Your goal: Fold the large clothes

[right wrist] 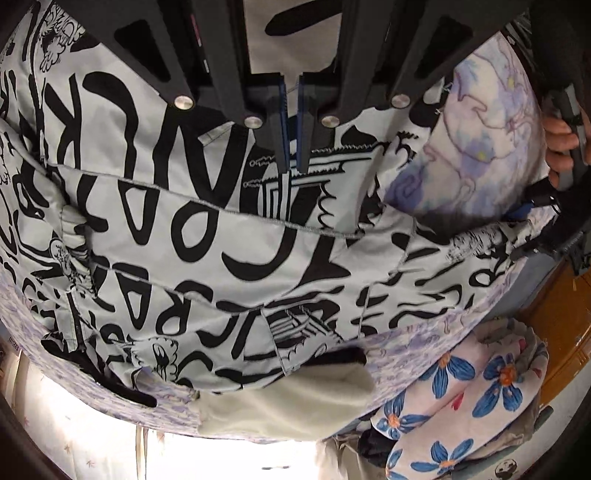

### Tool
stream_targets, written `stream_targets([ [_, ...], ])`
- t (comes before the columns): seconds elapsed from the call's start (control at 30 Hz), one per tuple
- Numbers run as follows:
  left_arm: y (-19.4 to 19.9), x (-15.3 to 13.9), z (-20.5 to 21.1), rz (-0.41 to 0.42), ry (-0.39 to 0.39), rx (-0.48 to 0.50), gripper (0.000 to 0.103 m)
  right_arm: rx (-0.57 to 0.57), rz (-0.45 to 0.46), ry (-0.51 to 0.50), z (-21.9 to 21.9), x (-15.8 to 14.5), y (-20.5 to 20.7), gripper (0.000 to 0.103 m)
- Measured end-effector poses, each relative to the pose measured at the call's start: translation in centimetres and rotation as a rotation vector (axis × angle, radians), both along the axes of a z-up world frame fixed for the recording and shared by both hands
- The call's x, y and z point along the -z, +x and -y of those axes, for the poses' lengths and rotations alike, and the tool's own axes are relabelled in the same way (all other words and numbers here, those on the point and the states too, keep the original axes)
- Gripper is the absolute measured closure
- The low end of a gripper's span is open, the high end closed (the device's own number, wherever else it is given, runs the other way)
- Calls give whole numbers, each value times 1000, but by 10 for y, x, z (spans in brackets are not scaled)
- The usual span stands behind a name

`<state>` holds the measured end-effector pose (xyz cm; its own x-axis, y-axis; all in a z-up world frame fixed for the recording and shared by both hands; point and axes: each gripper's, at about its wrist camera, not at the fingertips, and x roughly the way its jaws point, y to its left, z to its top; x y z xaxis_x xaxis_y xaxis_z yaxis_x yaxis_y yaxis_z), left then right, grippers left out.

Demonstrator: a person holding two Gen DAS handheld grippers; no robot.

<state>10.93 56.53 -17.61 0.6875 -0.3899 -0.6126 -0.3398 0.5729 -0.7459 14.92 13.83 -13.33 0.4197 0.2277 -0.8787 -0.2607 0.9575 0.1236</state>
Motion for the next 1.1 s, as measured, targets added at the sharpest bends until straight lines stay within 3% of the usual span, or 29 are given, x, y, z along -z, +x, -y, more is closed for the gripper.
stream_targets([
  [0.1,0,9,-7,-25,9,-30,36,11,-18,2,4,7,2,100],
  [0.13,2,11,-8,-33,14,-34,43,17,-26,6,5,9,3,100],
  [0.17,6,11,-5,-60,71,-39,53,21,-32,10,6,11,4,100],
  [0.2,8,10,-2,-87,133,-43,74,27,-42,18,8,12,4,100],
  [0.23,14,8,5,-131,233,-48,88,31,-51,26,9,14,5,100],
  [0.4,25,-29,43,-143,488,-67,98,34,-54,57,20,11,0,100],
  [0.6,36,-138,141,145,673,35,98,79,-32,117,53,-2,-5,100],
  [0.77,49,-200,270,373,745,275,98,154,0,176,98,-16,-12,100],
  [0.9,58,-191,370,430,752,474,98,233,36,193,143,-26,-22,100],
  [1.0,67,-149,435,377,728,627,97,299,46,180,179,-25,-29,99],
  [1.1,74,-97,476,261,712,736,97,362,28,186,213,-19,-36,99],
])
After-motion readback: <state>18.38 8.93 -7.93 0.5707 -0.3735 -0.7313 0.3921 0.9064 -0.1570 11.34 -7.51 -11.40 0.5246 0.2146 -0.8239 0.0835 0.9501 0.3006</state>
